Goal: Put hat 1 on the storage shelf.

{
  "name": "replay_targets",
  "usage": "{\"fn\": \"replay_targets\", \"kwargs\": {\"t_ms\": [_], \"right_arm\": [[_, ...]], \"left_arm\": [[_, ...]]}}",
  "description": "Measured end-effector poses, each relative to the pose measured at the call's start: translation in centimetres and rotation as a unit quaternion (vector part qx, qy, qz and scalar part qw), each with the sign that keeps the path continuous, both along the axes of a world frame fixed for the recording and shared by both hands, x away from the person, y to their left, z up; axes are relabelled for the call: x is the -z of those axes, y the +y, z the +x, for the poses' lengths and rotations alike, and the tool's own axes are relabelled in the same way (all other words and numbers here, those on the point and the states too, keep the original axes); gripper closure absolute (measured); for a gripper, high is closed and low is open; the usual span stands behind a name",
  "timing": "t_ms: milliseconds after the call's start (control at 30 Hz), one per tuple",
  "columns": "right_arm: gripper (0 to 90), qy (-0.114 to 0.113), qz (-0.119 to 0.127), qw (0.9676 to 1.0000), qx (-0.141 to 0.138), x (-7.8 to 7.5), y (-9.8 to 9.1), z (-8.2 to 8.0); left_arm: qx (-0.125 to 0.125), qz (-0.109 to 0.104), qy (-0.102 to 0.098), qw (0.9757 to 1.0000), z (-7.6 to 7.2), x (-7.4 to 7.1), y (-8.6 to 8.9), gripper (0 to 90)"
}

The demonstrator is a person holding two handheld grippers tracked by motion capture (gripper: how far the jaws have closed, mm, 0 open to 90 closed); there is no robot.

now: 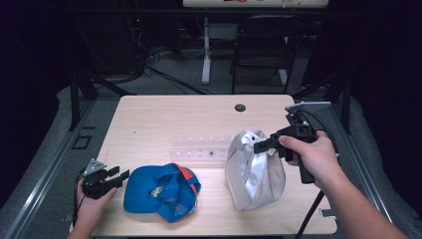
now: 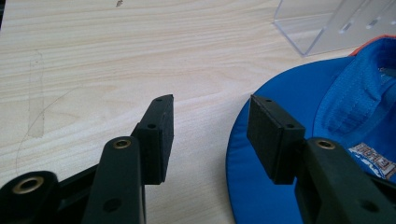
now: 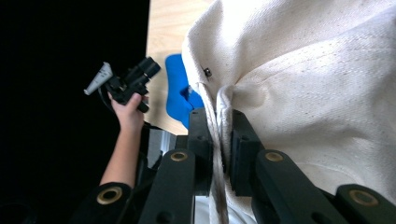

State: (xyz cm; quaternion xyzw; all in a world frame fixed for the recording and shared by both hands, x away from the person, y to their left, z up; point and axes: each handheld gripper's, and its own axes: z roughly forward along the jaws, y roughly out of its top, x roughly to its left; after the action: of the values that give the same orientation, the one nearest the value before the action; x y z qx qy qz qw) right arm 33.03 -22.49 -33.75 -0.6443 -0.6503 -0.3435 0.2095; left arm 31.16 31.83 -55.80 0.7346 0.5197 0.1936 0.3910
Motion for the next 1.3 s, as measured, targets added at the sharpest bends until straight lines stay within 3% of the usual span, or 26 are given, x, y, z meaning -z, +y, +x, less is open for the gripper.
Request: {"fn": "replay_targets", "kwargs": {"t_ms": [167,500,900,1300], "right_arm": [[81.9,-0.016,0.025,0.9995,0.011,-0.9,-0.9,0.0],[81.9,-0.027,0.067,0.997,0.025,-1.6,-0.5,0.9],[81.9,-0.047,0.093,0.9938,0.037,-3.1,0.7,2.8],[81.9,-0.05,0.109,0.9916,0.049,-3.3,1.9,5.1]], "left_arm": [[0.001,0.001,-0.005,1.0,0.0,0.1,-0.3,51.2],[0.007,0.007,-0.002,1.0,-0.1,0.0,-0.4,50.4],[0.011,0.005,-0.007,0.9999,-0.1,0.1,-0.7,50.2],[0.015,0.005,-0.008,0.9998,0.0,0.1,-0.9,50.1]]}}
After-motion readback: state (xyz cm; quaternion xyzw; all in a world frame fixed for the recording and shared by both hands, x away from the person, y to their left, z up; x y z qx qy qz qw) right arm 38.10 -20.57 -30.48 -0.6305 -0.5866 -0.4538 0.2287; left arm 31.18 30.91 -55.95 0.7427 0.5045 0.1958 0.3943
